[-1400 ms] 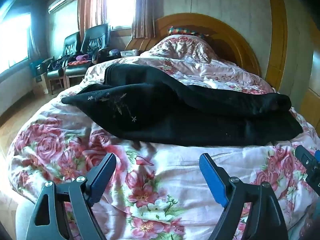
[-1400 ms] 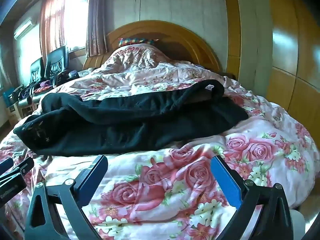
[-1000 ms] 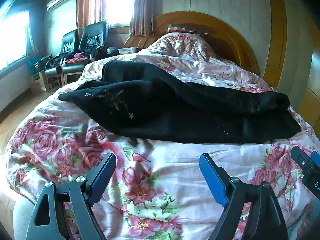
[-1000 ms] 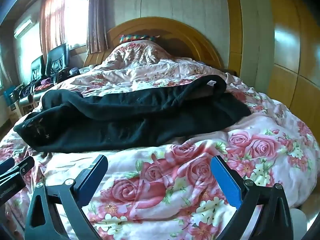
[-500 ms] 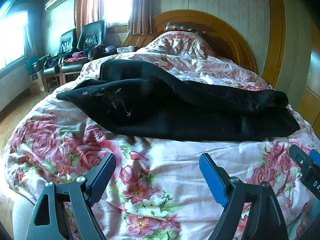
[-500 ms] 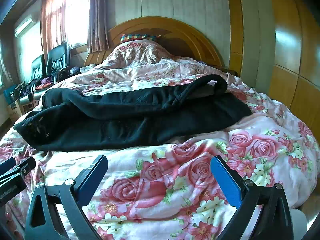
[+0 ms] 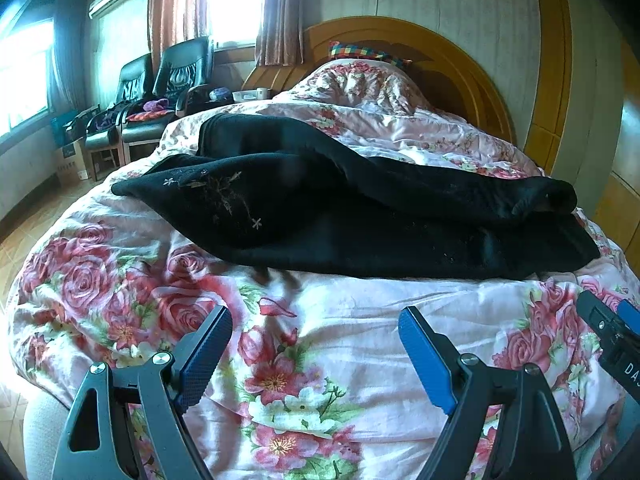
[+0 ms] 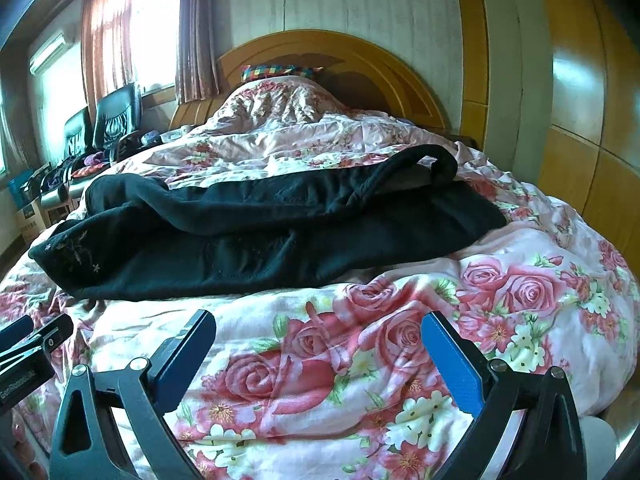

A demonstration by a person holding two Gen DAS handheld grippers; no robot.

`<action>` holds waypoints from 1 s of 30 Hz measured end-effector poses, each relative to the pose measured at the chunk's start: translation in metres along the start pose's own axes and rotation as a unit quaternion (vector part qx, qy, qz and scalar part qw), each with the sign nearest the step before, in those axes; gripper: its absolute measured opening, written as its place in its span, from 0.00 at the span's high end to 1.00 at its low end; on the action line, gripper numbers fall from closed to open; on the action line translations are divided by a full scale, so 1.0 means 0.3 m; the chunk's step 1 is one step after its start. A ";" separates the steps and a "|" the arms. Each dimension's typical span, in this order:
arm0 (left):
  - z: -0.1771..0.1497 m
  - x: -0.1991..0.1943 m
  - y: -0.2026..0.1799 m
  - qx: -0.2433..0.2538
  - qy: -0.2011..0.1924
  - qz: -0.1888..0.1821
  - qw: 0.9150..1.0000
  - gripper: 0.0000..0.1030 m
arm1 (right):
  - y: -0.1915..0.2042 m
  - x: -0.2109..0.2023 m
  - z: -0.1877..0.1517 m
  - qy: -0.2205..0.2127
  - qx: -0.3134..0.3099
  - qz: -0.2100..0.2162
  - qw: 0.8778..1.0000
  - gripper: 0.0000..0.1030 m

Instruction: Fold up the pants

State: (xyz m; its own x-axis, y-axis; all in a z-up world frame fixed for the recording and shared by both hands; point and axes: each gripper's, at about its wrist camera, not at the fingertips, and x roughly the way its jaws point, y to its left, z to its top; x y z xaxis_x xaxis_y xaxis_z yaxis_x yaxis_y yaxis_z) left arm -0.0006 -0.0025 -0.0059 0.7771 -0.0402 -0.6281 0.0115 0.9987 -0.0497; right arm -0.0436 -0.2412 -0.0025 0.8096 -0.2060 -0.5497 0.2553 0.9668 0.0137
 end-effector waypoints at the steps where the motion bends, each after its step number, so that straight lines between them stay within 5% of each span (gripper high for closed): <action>1: 0.000 -0.001 0.000 0.000 0.000 0.000 1.000 0.16 | 0.001 0.000 -0.001 -0.001 0.000 0.001 1.000 0.00; 30: -0.016 0.035 0.014 -0.009 0.017 0.000 1.000 0.16 | 0.001 0.014 -0.013 0.007 -0.003 0.002 1.000 0.00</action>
State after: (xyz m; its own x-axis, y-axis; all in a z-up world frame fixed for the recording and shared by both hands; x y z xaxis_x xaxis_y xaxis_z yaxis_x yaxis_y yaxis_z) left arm 0.0045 0.0012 -0.0164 0.7551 -0.0409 -0.6543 -0.0005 0.9980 -0.0630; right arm -0.0420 -0.2411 -0.0080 0.8032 -0.2003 -0.5610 0.2486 0.9686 0.0100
